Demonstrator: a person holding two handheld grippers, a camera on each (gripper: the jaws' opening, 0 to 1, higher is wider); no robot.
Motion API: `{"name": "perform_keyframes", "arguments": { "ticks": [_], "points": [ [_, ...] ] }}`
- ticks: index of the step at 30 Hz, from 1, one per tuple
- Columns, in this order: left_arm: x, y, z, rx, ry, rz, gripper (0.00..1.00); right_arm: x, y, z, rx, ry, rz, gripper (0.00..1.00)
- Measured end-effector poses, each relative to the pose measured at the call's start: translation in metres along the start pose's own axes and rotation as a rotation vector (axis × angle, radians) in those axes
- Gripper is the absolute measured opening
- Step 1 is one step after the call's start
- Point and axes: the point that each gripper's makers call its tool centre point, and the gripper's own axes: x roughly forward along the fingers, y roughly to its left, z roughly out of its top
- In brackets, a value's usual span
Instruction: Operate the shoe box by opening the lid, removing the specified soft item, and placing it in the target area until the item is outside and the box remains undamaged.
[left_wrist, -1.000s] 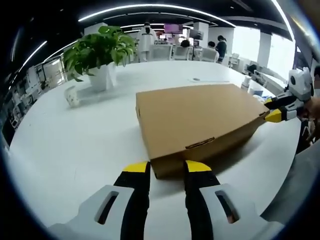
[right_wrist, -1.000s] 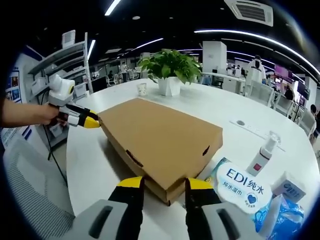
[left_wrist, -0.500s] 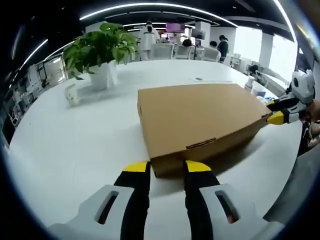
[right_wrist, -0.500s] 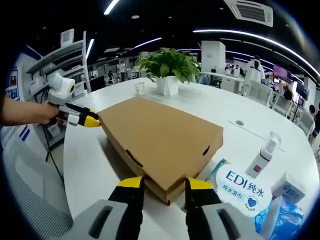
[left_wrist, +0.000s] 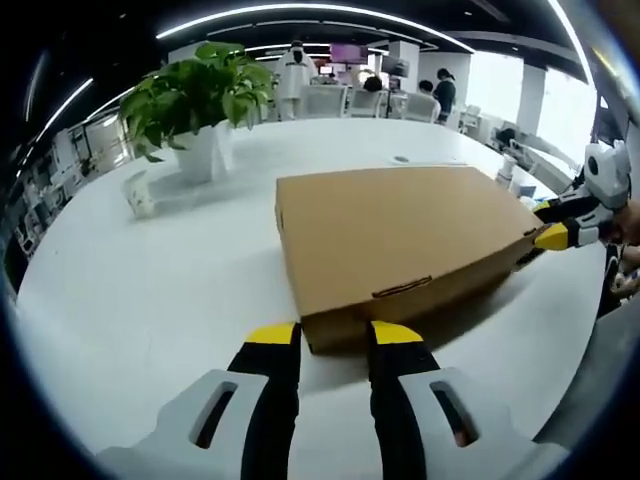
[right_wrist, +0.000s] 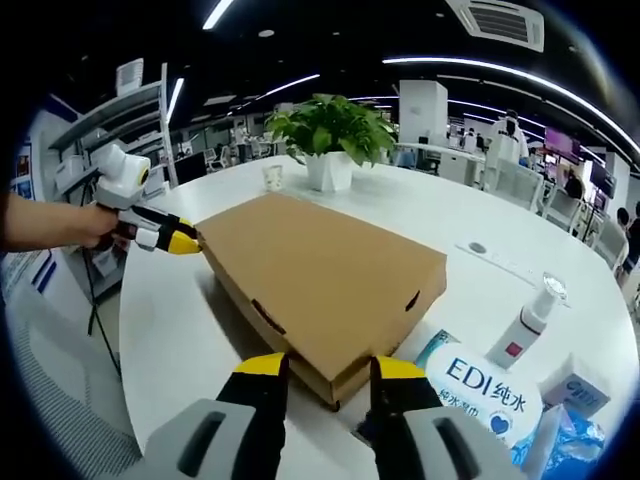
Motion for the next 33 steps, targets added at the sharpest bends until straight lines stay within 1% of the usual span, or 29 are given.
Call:
{"name": "perform_keyframes", "arguments": {
  "ticks": [8,15,24,27,29,31,33],
  "points": [
    [0.008,0.002,0.006,-0.001,0.006,-0.002,0.25,0.005,-0.007,0.004,0.003,0.008,-0.006,0.29],
    [0.007,0.002,0.005,-0.011,0.000,0.000,0.25,0.004,-0.007,0.004,0.001,0.006,-0.008,0.29],
    [0.003,0.001,0.003,-0.011,0.008,-0.005,0.25,0.003,-0.007,0.003,0.001,0.008,-0.002,0.30],
    [0.001,-0.001,0.004,-0.019,0.011,-0.013,0.27,0.002,-0.008,0.003,0.015,0.006,0.002,0.29],
    [-0.002,-0.001,0.007,0.006,-0.002,-0.002,0.33,-0.001,-0.009,0.004,0.006,-0.002,-0.008,0.30],
    [-0.005,-0.002,0.009,0.017,-0.011,0.001,0.37,-0.005,-0.010,0.006,0.004,-0.010,-0.020,0.32],
    [-0.007,-0.003,0.010,0.022,-0.019,0.002,0.38,-0.009,-0.010,0.008,0.012,-0.020,-0.017,0.36]
  ]
}}
